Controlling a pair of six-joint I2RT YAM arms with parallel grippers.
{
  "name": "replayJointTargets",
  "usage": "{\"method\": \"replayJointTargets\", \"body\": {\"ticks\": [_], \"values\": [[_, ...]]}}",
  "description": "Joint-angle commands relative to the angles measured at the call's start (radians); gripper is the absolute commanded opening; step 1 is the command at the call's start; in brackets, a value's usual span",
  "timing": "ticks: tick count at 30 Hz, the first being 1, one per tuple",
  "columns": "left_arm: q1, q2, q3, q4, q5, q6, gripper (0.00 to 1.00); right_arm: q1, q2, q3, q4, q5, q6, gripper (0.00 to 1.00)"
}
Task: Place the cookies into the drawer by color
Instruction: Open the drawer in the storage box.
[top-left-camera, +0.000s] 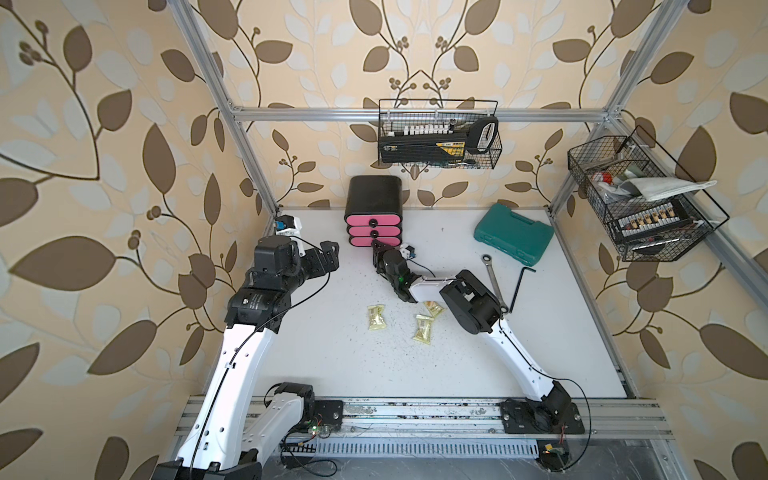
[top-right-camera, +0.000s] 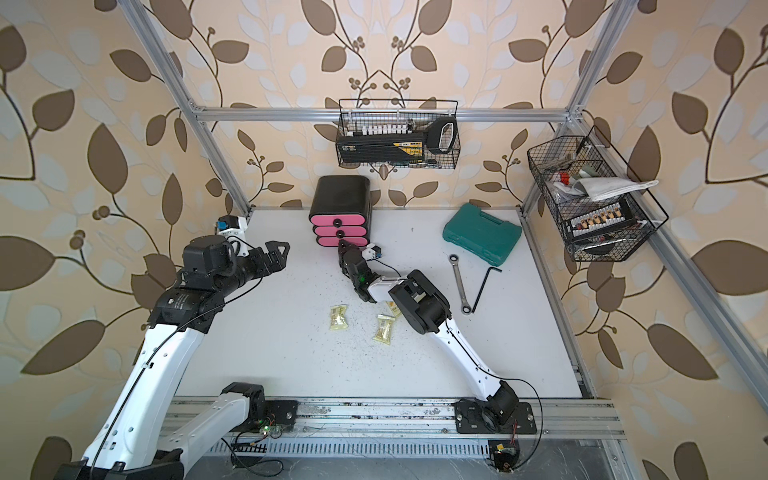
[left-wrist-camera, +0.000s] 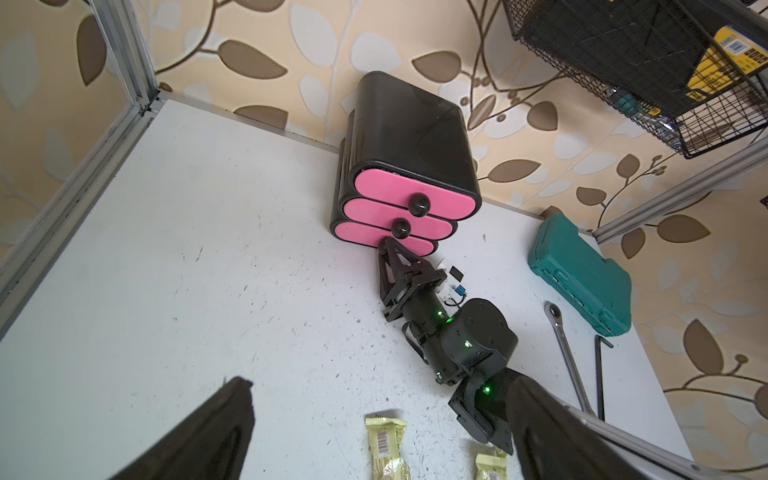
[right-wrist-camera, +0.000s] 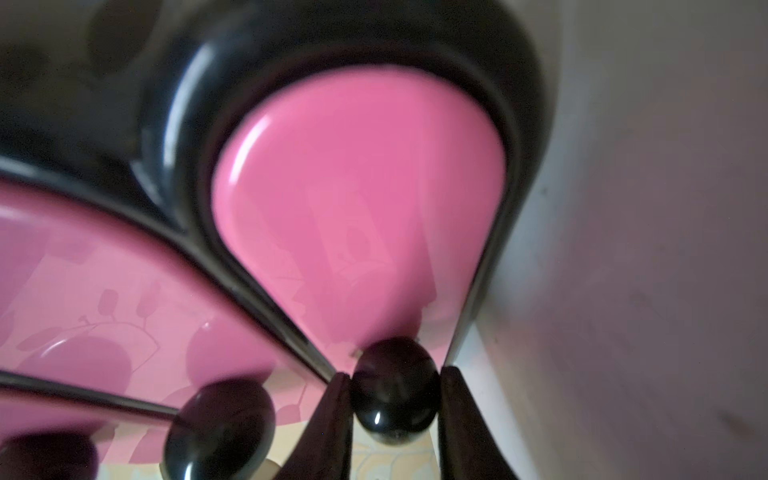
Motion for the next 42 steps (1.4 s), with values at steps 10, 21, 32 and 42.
{"method": "replayJointTargets", "body": {"ticks": [10,21,32,42], "values": [[0.018,-0.021,-0.005,0.037,-0.007,0.004,0.98,0.06,-0.078,-0.292,0.049,0.092,-0.071,0.23],[0.032,-0.016,-0.008,0.041,0.003,0.001,0.98,0.175,-0.2,-0.593,0.239,0.203,-0.075,0.23],[0.04,-0.011,-0.01,0.042,0.004,0.001,0.98,0.228,-0.214,-0.697,0.299,0.225,-0.065,0.23],[0.04,-0.009,-0.011,0.041,0.004,0.001,0.98,0.234,-0.241,-0.761,0.312,0.227,-0.084,0.54]]}}
